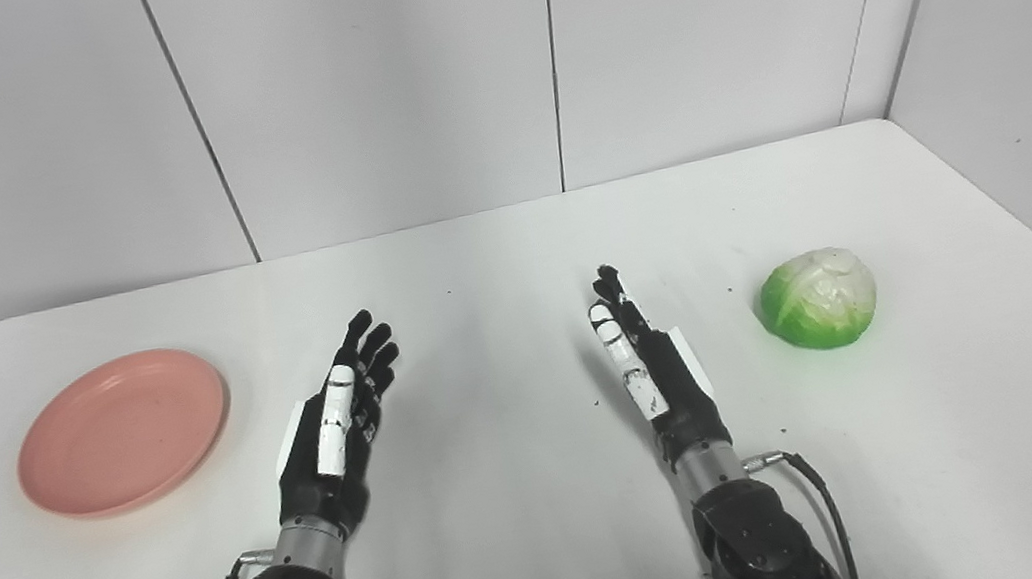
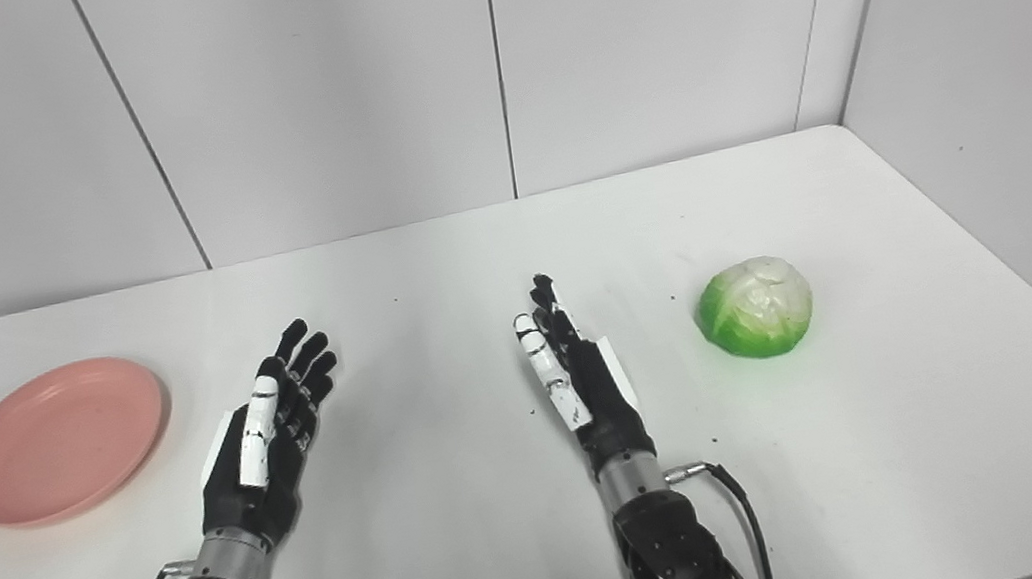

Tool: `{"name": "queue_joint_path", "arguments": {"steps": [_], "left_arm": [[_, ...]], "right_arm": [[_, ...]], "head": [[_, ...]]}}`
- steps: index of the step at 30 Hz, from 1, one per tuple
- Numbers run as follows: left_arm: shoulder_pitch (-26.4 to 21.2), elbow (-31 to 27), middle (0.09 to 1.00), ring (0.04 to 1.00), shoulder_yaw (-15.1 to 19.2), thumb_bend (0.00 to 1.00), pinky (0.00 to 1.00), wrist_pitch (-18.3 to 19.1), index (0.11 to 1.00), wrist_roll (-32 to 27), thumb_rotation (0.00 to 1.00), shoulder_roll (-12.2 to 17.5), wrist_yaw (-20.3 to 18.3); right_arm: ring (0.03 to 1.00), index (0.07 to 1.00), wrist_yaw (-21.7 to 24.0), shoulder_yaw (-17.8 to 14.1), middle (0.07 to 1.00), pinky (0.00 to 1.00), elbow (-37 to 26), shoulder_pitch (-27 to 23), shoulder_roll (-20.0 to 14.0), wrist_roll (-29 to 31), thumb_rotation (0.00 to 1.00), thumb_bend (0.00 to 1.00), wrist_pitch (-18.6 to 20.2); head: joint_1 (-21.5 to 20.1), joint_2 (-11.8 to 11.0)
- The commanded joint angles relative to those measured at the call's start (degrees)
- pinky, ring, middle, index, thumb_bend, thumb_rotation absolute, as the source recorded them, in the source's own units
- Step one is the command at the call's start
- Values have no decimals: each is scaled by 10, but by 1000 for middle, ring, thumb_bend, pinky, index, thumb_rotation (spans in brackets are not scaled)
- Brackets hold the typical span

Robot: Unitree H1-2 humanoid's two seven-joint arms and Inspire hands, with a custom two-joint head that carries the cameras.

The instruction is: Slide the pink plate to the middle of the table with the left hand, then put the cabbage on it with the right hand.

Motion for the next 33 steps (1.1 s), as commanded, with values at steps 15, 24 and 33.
{"name": "queue_joint_path", "arguments": {"steps": [15,24,33], "left_arm": [[33,19,944,946,-3,485,975,-3,938,6,1000,-5,5],[34,15,946,942,-3,482,958,2,941,7,1000,-12,9],[28,28,946,935,-12,480,949,-5,941,24,1000,-33,26]], "right_arm": [[951,987,2,1,968,972,-4,7,-3,1,1000,199,-27],[947,974,3,0,961,964,-9,9,-8,1,1000,194,-25],[942,978,21,-10,963,974,-31,16,-19,32,1000,185,-5]], "head": [[13,5],[29,7],[125,-4]]}}
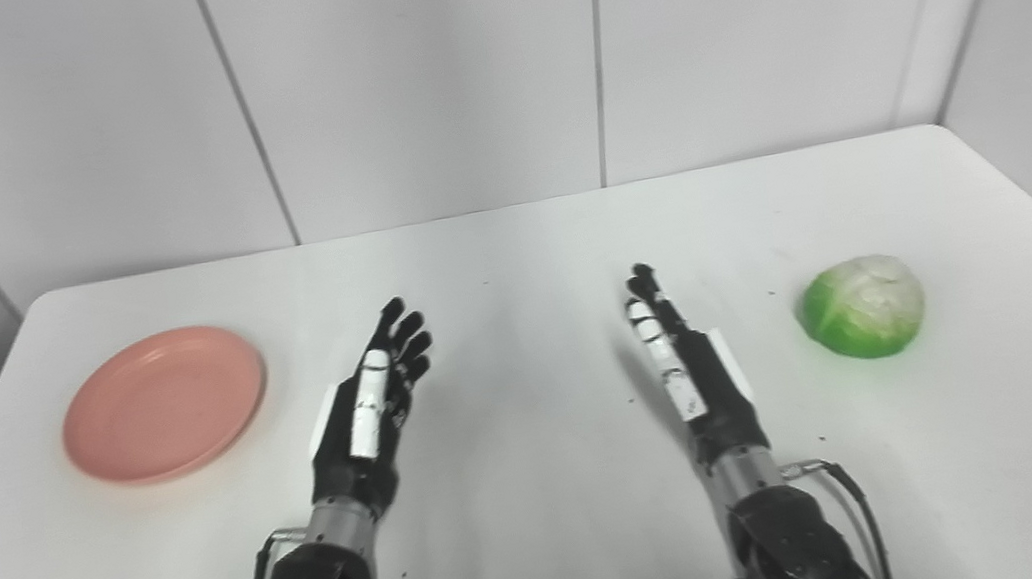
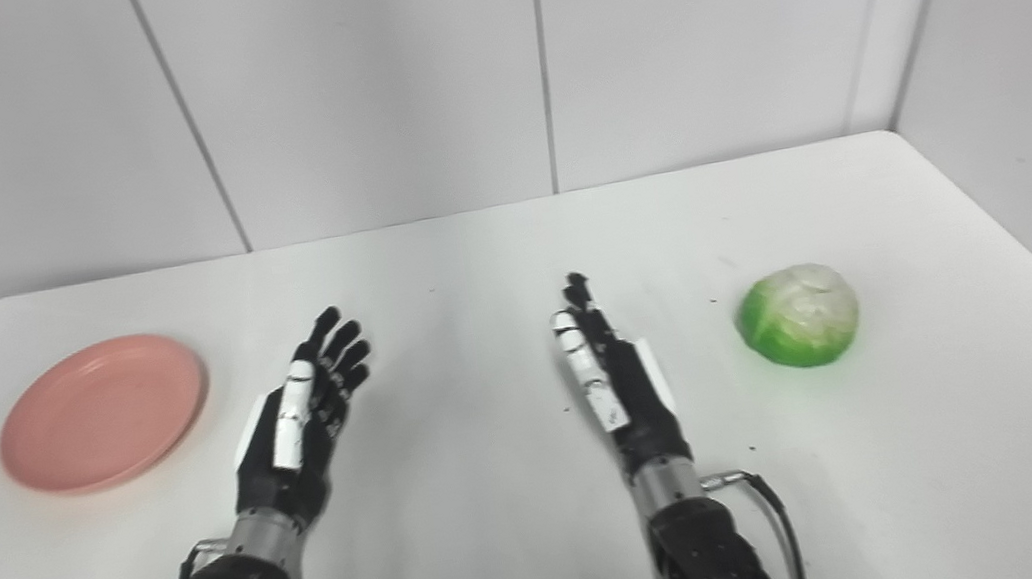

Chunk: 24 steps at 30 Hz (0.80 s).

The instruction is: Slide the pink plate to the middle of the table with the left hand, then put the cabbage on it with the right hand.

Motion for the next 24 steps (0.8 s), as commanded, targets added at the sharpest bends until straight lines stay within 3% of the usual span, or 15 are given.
{"name": "queue_joint_path", "arguments": {"steps": [1,9,12,17,24], "left_arm": [[27,31,948,936,-10,480,948,-5,943,5,1000,-23,8],[15,59,951,941,-19,455,947,-19,945,22,1000,-59,30],[7,75,955,947,-21,439,940,-33,952,32,1000,-69,39],[-2,93,958,953,-24,440,938,-51,955,45,1000,-75,47],[-1,83,955,953,-24,453,937,-40,952,45,1000,-75,49]], "right_arm": [[944,980,10,-7,964,977,-12,2,-10,12,1000,187,-2],[979,1000,45,-17,992,999,-10,5,-44,48,1000,178,-15],[980,999,53,-17,988,1000,-15,5,-55,49,1000,165,-15],[986,987,63,-16,986,1000,-7,2,-64,56,1000,140,-34],[996,1000,73,-20,1000,1000,-2,1,-63,71,1000,143,-34]], "head": [[49,-8],[162,-28],[186,-33],[191,-34],[192,-34]]}}
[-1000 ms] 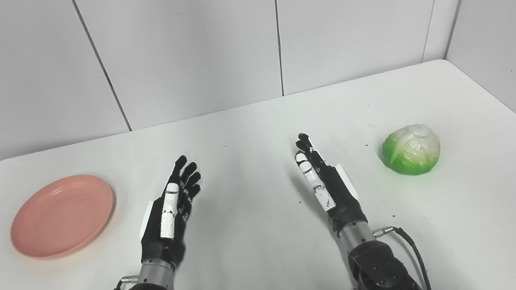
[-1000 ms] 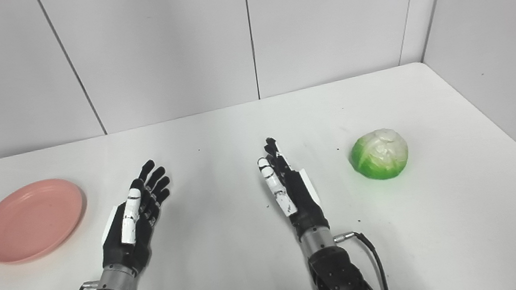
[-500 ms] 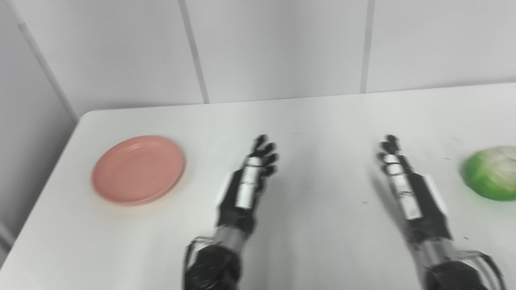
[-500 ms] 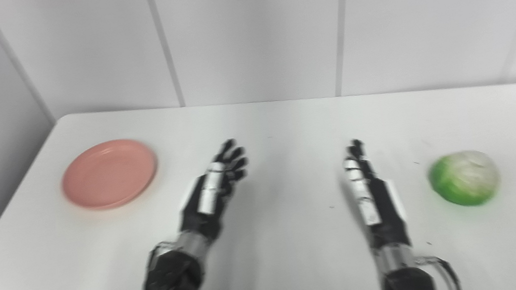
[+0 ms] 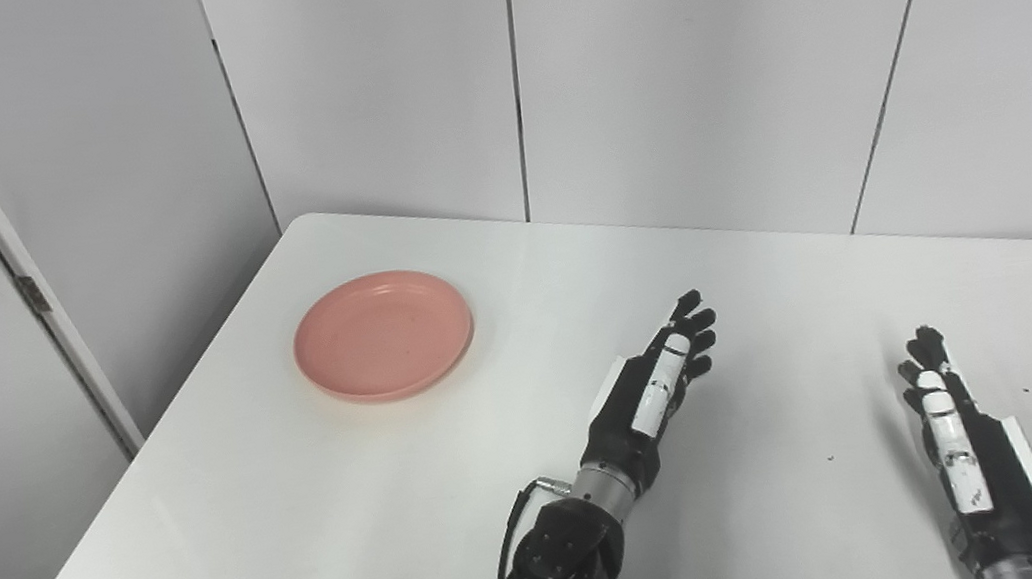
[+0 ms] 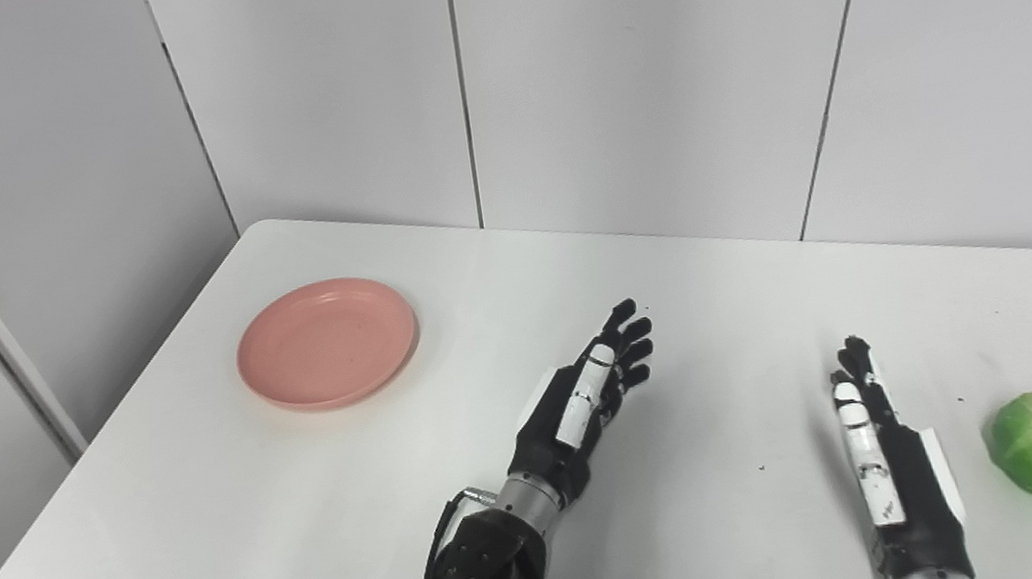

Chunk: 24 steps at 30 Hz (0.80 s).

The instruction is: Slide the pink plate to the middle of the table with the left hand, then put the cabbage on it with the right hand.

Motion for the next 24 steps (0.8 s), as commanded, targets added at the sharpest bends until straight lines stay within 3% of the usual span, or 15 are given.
{"name": "queue_joint_path", "arguments": {"steps": [1,9,14,24], "left_arm": [[31,19,954,952,2,453,937,-6,952,-1,1000,2,4],[38,-20,962,965,2,458,990,14,955,3,1000,6,8],[40,-51,955,939,2,434,920,12,952,5,1000,6,12],[39,-148,954,929,2,461,918,5,950,11,1000,11,23]], "right_arm": [[996,1000,3,-5,1000,1000,0,-3,2,6,1000,144,-23],[991,1000,-3,-3,1000,1000,-3,-1,1,-7,1000,153,-20],[1000,996,3,-5,1000,1000,-17,2,3,2,1000,138,-9],[1000,1000,8,-4,1000,1000,-18,1,-4,3,1000,152,-1]], "head": [[1,1],[0,6],[3,7],[18,8]]}}
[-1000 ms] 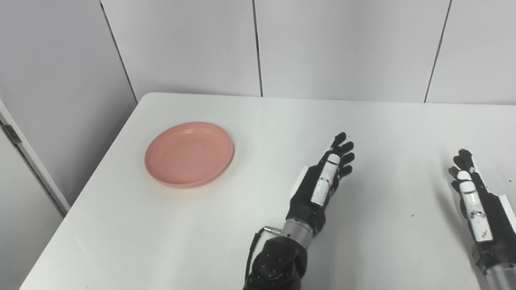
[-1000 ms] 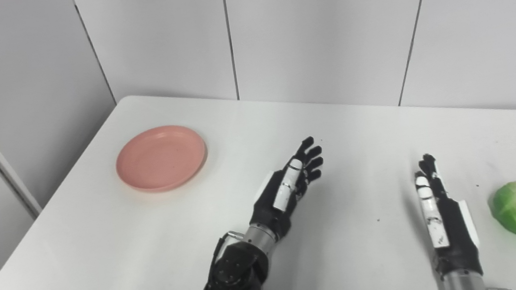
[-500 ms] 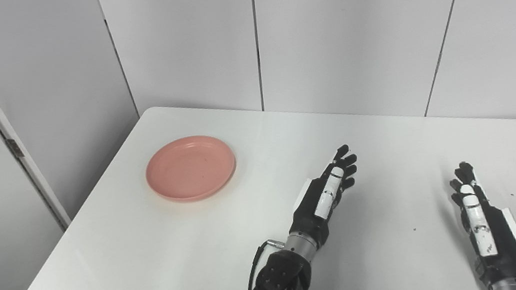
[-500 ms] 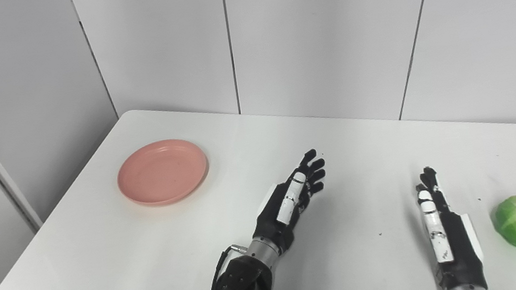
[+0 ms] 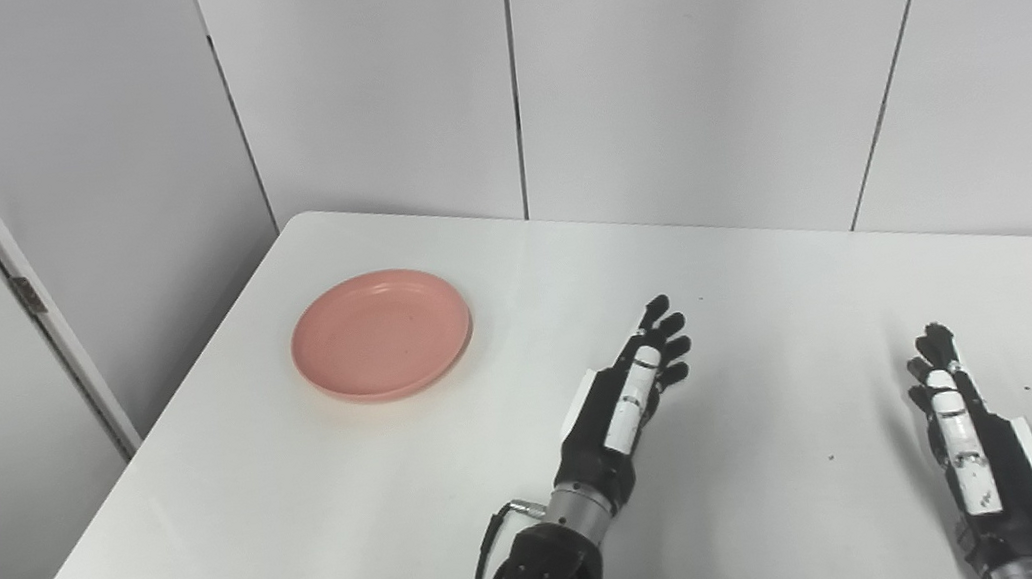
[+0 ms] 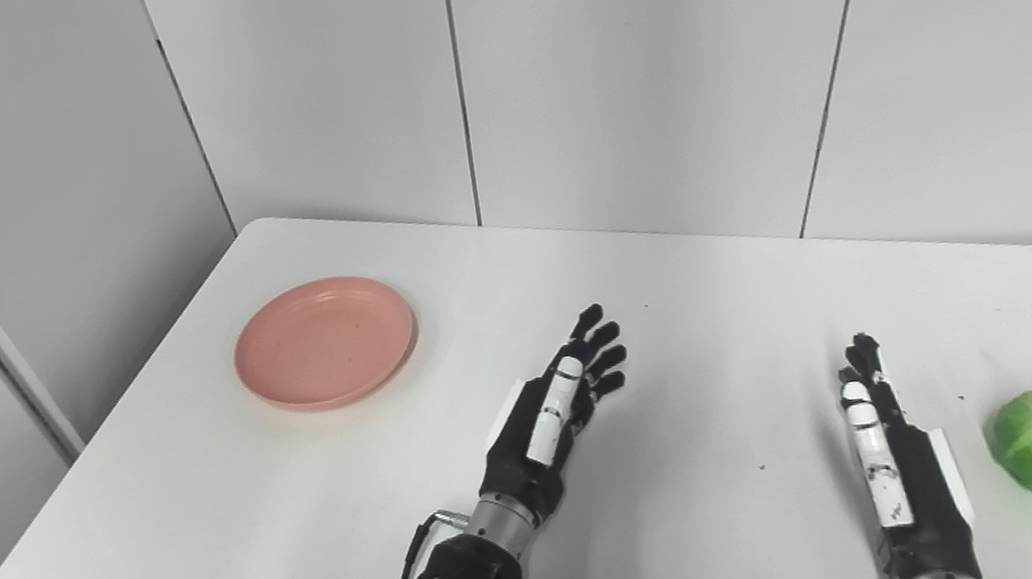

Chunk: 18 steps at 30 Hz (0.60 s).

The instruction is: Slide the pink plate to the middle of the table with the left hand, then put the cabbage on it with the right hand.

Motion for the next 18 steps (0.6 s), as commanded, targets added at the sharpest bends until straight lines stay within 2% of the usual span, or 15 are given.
{"name": "queue_joint_path", "arguments": {"steps": [1,4,5,9,18], "left_arm": [[-19,-36,954,931,1,471,926,-6,949,3,1000,1,5],[-17,-85,959,955,2,495,976,23,950,-3,1000,2,7],[-16,-98,963,965,3,491,990,30,951,-4,1000,2,7],[-16,-144,962,965,6,482,1000,36,950,5,1000,7,14],[-23,-210,951,949,31,460,979,46,943,10,1000,17,38]], "right_arm": [[1000,1000,8,-1,1000,1000,-5,-3,-6,2,1000,161,-3],[1000,1000,9,-3,1000,1000,-6,-3,-7,5,1000,188,1],[1000,1000,9,-4,1000,1000,-5,-3,-7,6,1000,161,-4],[1000,1000,2,-6,1000,1000,-17,-2,0,6,1000,91,4],[997,1000,6,-7,1000,1000,-17,-3,-7,5,1000,68,-5]], "head": [[0,1],[11,0],[11,0],[16,3],[24,8]]}}
